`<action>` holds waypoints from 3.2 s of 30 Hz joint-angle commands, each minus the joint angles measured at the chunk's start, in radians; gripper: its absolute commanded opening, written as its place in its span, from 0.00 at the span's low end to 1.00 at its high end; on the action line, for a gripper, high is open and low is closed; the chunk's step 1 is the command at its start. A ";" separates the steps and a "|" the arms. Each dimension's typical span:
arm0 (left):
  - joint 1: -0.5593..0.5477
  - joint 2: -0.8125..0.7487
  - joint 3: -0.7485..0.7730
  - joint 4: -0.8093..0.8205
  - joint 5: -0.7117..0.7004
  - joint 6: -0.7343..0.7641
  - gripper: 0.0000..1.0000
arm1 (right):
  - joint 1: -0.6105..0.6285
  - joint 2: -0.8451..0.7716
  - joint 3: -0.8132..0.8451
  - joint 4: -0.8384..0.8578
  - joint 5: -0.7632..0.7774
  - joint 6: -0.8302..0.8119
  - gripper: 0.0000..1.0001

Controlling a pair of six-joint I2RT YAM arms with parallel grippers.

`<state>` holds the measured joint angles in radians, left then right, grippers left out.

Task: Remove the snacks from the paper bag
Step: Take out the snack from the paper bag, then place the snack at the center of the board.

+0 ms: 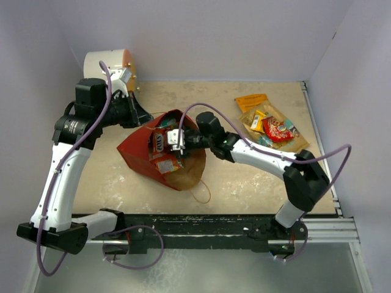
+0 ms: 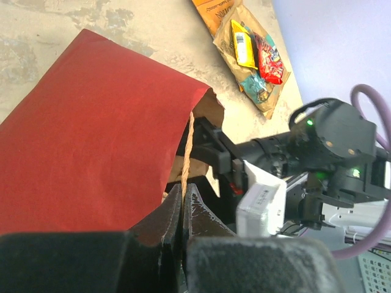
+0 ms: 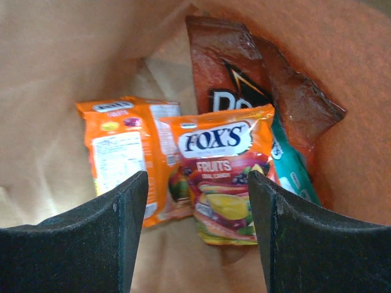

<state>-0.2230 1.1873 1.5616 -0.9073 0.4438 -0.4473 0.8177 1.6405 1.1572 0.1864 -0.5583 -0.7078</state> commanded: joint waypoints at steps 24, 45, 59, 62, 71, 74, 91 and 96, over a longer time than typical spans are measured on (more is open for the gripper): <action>-0.015 -0.057 -0.019 0.083 0.021 0.093 0.00 | 0.002 0.341 0.263 0.049 0.072 -0.236 0.89; -0.014 -0.054 -0.037 0.072 -0.011 0.086 0.00 | 0.003 0.340 0.219 0.048 0.078 -0.217 0.14; -0.013 -0.044 -0.028 0.026 -0.105 0.057 0.00 | 0.005 0.121 0.097 0.040 0.082 -0.128 0.00; -0.012 -0.034 -0.028 0.016 -0.124 0.035 0.00 | 0.005 0.036 0.037 0.044 0.072 -0.089 0.00; -0.013 -0.001 -0.038 0.003 -0.103 -0.011 0.00 | 0.005 -0.236 -0.090 0.037 0.066 0.045 0.00; -0.013 0.016 -0.029 -0.016 -0.099 -0.027 0.00 | 0.005 -0.325 -0.097 0.017 0.121 0.104 0.00; -0.013 0.063 -0.016 -0.036 -0.068 -0.063 0.00 | -0.003 -0.761 -0.221 -0.110 1.060 0.678 0.00; -0.013 0.082 -0.009 -0.021 -0.082 -0.055 0.00 | -0.197 -0.702 -0.217 -0.137 1.116 0.862 0.00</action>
<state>-0.2325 1.2587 1.5234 -0.9600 0.3637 -0.4980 0.7757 0.8867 0.9249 0.0269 0.3748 -0.0673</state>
